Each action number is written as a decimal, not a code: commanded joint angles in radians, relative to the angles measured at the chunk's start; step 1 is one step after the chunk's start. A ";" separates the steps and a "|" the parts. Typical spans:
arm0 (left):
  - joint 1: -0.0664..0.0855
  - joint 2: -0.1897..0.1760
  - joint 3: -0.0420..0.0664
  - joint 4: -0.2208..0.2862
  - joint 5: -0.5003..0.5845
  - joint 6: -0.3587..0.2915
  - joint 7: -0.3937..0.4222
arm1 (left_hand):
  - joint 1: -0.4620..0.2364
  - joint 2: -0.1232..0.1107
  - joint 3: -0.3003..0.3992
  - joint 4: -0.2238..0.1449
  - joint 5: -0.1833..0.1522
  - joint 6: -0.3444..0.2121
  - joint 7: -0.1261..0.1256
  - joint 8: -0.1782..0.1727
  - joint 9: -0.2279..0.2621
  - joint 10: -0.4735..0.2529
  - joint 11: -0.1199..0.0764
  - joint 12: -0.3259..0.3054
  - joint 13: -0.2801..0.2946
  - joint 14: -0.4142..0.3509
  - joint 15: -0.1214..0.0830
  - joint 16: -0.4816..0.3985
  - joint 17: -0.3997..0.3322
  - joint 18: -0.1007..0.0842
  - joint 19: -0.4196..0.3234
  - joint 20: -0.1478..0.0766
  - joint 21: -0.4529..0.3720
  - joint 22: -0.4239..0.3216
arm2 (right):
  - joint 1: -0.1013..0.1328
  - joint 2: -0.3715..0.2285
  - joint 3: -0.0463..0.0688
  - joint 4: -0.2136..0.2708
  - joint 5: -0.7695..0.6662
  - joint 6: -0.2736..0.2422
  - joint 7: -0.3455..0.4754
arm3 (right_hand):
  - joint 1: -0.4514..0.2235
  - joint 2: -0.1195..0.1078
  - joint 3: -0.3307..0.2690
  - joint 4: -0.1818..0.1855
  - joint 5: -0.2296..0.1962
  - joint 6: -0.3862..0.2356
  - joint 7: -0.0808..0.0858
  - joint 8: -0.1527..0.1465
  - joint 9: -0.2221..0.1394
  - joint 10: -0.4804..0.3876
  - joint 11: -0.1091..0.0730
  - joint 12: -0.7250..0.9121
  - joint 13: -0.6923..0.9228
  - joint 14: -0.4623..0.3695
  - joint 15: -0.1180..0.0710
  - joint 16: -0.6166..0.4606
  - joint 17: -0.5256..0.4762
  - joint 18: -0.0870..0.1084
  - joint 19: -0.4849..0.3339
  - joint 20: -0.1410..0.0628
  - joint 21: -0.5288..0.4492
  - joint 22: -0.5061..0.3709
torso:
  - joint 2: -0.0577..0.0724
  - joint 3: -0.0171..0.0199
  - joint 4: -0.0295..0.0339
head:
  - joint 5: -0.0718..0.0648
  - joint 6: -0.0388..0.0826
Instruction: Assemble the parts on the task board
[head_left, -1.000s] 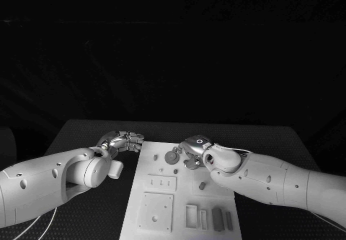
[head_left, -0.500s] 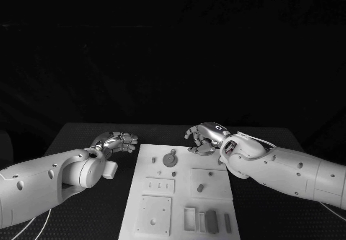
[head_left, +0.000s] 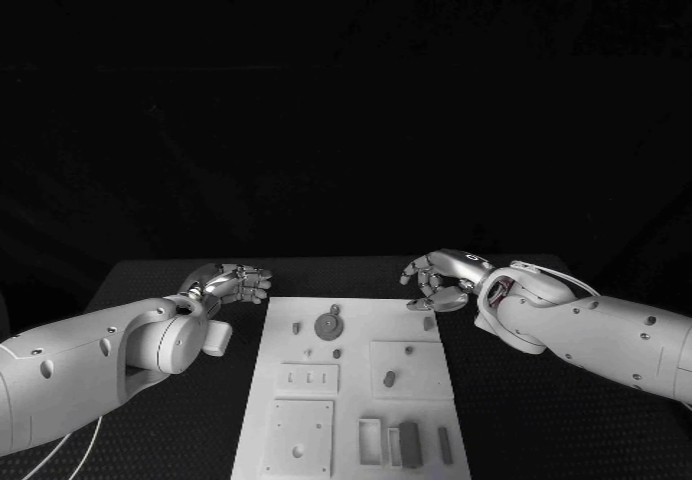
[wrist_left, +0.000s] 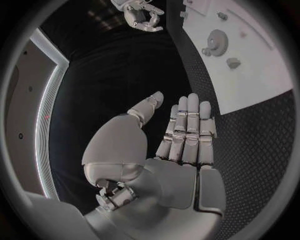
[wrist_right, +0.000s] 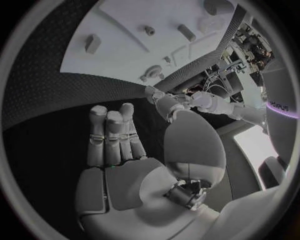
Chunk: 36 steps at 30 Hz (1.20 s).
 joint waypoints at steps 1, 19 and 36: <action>-0.003 0.001 0.000 -0.001 -0.003 0.030 0.017 | -0.003 0.006 0.001 -0.005 -0.004 0.000 0.002 -0.001 -0.002 -0.006 0.002 -0.005 -0.002 0.006 0.000 -0.006 0.002 0.015 -0.004 -0.003 0.006 0.016 | -0.012 -0.008 -0.002 -0.026 0.043 0.053 0.041 | 0.009 0.000 -0.011 0.000 0.009 0.020 0.017 -0.001 -0.002 -0.010 0.001 0.004 -0.003 -0.009 -0.001 0.004 0.001 0.031 -0.009 0.000 -0.006 0.014 | -0.006 0.0070 -0.0082 | 0.000 -0.002; -0.015 -0.001 0.000 0.006 -0.001 0.041 0.012 | -0.006 0.006 0.000 -0.006 -0.005 -0.001 0.000 -0.004 -0.003 -0.011 0.002 -0.011 -0.002 0.007 0.000 -0.009 0.004 0.015 -0.004 -0.003 0.007 0.016 | -0.079 0.046 -0.009 -0.185 0.050 0.066 0.071 | 0.011 -0.001 -0.082 -0.009 -0.012 -0.010 0.014 -0.017 -0.009 -0.041 -0.001 0.014 -0.023 -0.037 -0.002 -0.001 0.004 0.031 -0.036 0.012 -0.016 0.013 | -0.007 0.0152 -0.0180 | 0.007 -0.015; -0.016 0.001 0.000 0.004 -0.001 0.044 0.007 | -0.009 0.005 0.000 -0.006 -0.006 -0.004 0.003 -0.007 -0.004 -0.013 0.004 -0.014 -0.002 0.007 0.000 -0.011 0.006 0.015 -0.004 -0.003 0.007 0.015 | -0.108 0.078 -0.009 -0.237 0.078 0.034 0.088 | 0.053 0.020 -0.083 -0.019 -0.064 -0.008 0.011 -0.011 -0.007 -0.038 -0.005 0.029 -0.035 -0.032 -0.006 0.004 0.005 0.031 -0.030 0.010 -0.015 0.011 | -0.010 0.0099 -0.0167 | 0.011 -0.025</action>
